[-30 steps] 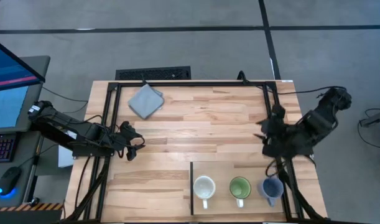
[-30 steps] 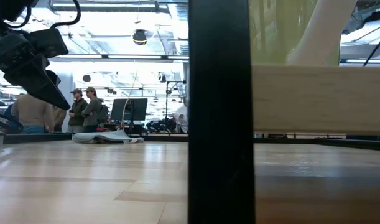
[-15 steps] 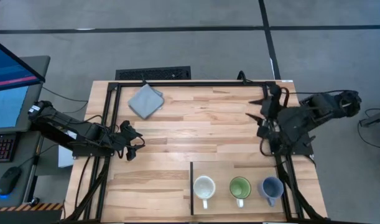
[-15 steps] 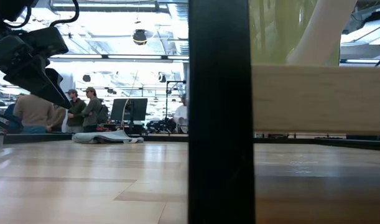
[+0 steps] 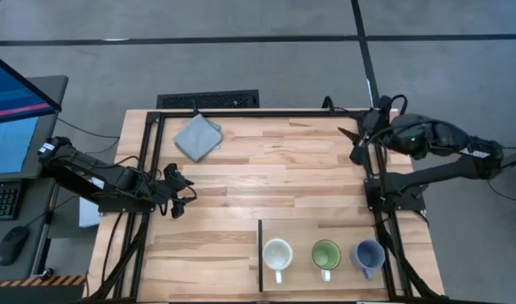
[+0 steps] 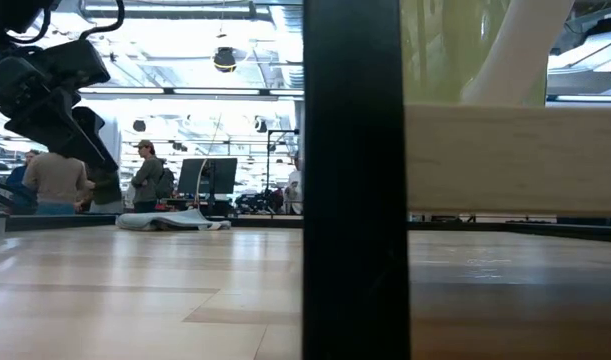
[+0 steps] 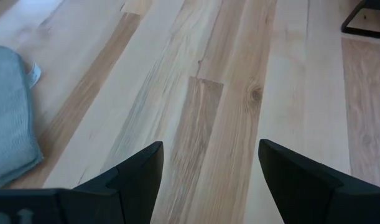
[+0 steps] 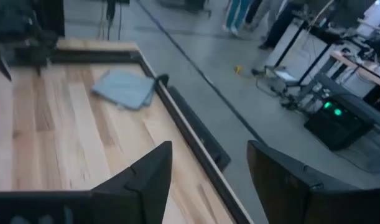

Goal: Stack small to large cups/mugs on shelf
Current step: Return to Home Position

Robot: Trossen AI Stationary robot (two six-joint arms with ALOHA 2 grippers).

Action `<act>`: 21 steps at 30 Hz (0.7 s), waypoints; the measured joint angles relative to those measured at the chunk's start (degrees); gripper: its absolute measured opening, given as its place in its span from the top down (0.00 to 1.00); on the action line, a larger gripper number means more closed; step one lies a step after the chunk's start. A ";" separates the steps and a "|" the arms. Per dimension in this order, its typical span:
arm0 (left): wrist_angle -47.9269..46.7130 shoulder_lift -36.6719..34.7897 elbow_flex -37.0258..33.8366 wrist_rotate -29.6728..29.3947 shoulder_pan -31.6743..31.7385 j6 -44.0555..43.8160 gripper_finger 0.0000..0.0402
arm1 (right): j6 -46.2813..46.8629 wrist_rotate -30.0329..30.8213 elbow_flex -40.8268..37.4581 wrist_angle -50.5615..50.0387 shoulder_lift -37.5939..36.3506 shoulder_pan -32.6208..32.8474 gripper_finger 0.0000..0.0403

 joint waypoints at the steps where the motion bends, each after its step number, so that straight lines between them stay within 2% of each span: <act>1: 0.21 0.00 0.00 -0.03 0.00 0.66 0.37 | -0.73 -1.44 -1.45 1.86 -0.99 -1.28 0.43; 13: 6.06 0.00 0.00 -0.01 -0.01 9.23 0.37 | -8.09 -15.63 -20.42 25.11 -8.34 -18.96 0.43; 21: 6.85 0.00 0.00 0.02 0.02 14.28 0.37 | -8.69 -20.47 -28.31 29.92 -13.02 -33.59 0.43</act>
